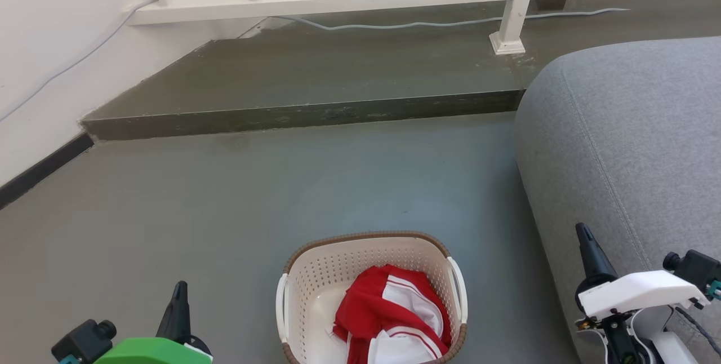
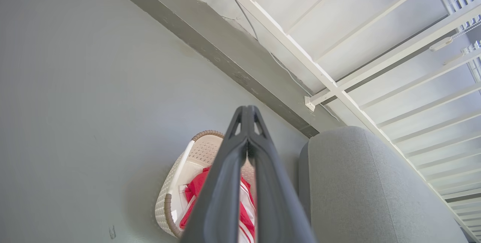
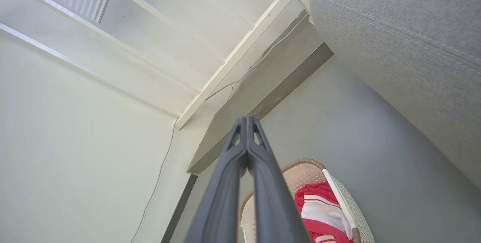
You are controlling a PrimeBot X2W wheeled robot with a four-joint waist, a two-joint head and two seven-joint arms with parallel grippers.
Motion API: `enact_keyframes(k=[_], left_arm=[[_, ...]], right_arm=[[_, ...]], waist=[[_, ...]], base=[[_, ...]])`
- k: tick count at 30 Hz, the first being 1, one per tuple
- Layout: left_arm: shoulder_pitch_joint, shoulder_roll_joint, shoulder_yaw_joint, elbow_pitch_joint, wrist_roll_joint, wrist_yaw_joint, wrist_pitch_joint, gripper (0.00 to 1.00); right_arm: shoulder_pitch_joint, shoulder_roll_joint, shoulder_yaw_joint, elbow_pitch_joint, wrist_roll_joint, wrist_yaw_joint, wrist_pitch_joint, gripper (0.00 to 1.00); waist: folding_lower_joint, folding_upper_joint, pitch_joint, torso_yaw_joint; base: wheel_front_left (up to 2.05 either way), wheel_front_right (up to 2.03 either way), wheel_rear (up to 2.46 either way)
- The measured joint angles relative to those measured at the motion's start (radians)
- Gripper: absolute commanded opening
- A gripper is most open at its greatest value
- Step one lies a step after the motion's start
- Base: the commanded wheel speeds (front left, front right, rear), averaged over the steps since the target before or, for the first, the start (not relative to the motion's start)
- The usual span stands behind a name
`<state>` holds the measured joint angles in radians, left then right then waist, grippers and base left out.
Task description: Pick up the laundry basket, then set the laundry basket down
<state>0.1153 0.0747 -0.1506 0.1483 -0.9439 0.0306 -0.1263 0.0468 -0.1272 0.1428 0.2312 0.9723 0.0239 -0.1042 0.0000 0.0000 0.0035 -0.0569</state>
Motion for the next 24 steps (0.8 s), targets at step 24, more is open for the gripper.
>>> enact_keyframes(k=[24], left_arm=[[-0.064, 0.012, 0.054, 0.038, -0.362, -0.058, 0.071, 0.00]], right_arm=[[-0.043, 0.021, -0.100, 0.009, 0.328, 0.039, 0.076, 0.00]], waist=[[0.0000, 0.0000, 0.000, 0.027]], base=[[0.00, 0.00, 0.00]])
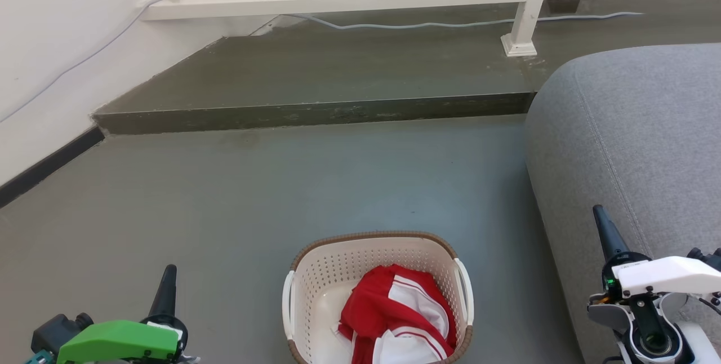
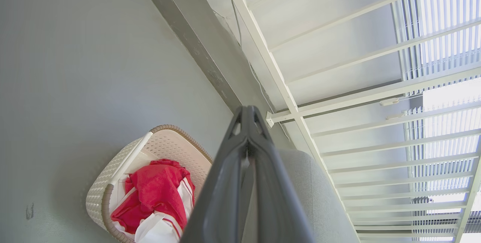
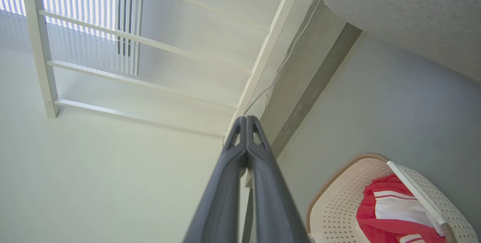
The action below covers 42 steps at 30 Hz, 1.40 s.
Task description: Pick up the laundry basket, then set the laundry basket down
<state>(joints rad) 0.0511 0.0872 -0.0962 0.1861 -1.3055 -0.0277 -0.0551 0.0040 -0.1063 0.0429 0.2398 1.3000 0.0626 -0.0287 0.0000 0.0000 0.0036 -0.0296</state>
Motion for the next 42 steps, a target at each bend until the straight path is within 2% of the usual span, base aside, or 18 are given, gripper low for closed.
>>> enact_keyframes(k=[28, 42], left_arm=[[-0.077, 0.021, 0.060, 0.041, -0.383, -0.077, 0.072, 0.00], [-0.082, 0.022, 0.061, 0.059, -0.386, -0.079, 0.072, 0.00]], right_arm=[[-0.046, 0.017, -0.106, 0.017, 0.351, 0.047, 0.079, 0.00], [-0.057, 0.019, -0.107, 0.024, 0.356, 0.051, 0.084, 0.00]], waist=[[0.0000, 0.0000, 0.000, 0.029], [0.0000, 0.0000, 0.000, 0.029]], base=[[0.00, 0.00, 0.00], [0.00, 0.00, 0.00]])
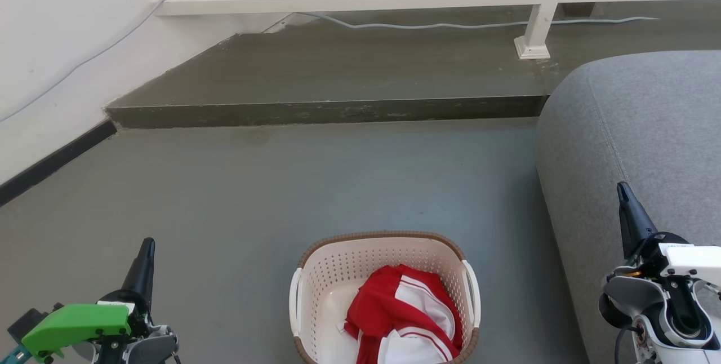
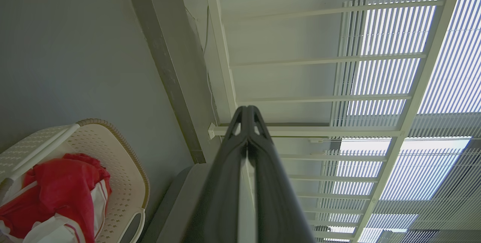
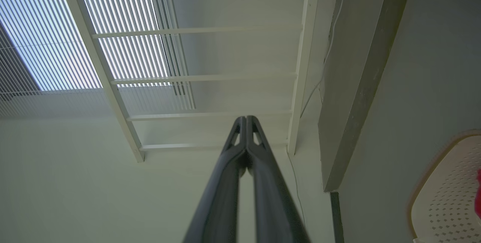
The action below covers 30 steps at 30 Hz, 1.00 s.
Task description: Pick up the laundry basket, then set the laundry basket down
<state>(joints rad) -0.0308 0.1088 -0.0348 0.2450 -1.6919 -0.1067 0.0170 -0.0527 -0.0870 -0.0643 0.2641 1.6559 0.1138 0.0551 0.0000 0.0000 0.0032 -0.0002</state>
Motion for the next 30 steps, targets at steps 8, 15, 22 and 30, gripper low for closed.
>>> enact_keyframes(k=[8, 15, 22, 30], left_arm=[[-0.001, 0.000, 0.000, 0.004, 0.000, 0.000, 0.000, 0.00], [-0.005, 0.000, 0.001, 0.006, 0.000, -0.008, 0.000, 0.00], [-0.013, 0.000, 0.001, 0.008, 0.000, -0.008, 0.001, 0.00], [-0.014, 0.000, 0.002, 0.011, 0.000, -0.008, 0.002, 0.00]], right_arm=[[0.000, 0.000, 0.000, 0.002, 0.000, 0.000, 0.000, 0.00], [-0.001, 0.000, -0.001, 0.003, 0.000, 0.000, 0.002, 0.00], [-0.001, 0.000, -0.002, 0.004, 0.000, 0.000, 0.002, 0.00], [-0.001, 0.001, -0.003, 0.006, 0.000, 0.000, 0.003, 0.00]], waist=[[0.0000, 0.0000, 0.000, 0.000], [0.0000, 0.0000, 0.000, 0.000], [0.0000, 0.0000, 0.000, 0.000], [0.0000, 0.0000, -0.001, 0.000]], base=[[0.00, 0.00, 0.00], [0.00, 0.00, 0.00], [0.00, 0.00, 0.00], [0.00, 0.00, 0.00]])
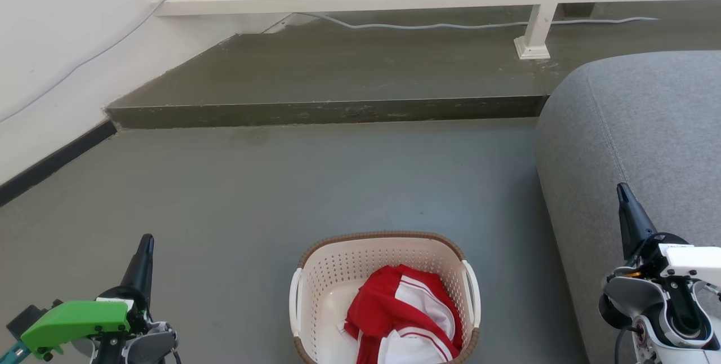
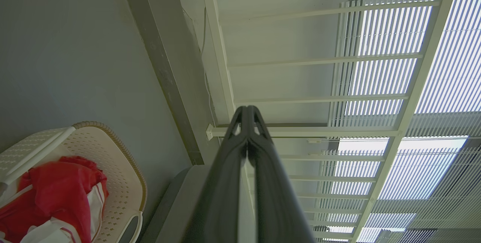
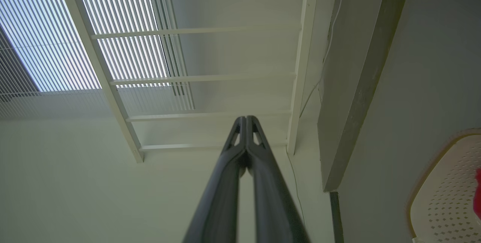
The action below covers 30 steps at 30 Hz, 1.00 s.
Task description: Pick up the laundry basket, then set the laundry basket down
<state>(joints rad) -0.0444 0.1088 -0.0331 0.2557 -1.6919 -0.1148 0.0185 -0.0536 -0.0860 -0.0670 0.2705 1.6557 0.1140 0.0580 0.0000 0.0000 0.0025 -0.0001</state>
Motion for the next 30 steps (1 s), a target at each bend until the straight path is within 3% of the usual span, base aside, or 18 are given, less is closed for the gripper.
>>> enact_keyframes(k=[30], left_arm=[[-0.001, -0.001, 0.003, 0.012, 0.000, -0.001, 0.007, 0.00]], right_arm=[[0.000, 0.005, -0.003, 0.005, 0.000, 0.000, 0.000, 0.00]], waist=[[0.0000, 0.0000, 0.000, 0.000]], base=[[0.00, 0.00, 0.00]])
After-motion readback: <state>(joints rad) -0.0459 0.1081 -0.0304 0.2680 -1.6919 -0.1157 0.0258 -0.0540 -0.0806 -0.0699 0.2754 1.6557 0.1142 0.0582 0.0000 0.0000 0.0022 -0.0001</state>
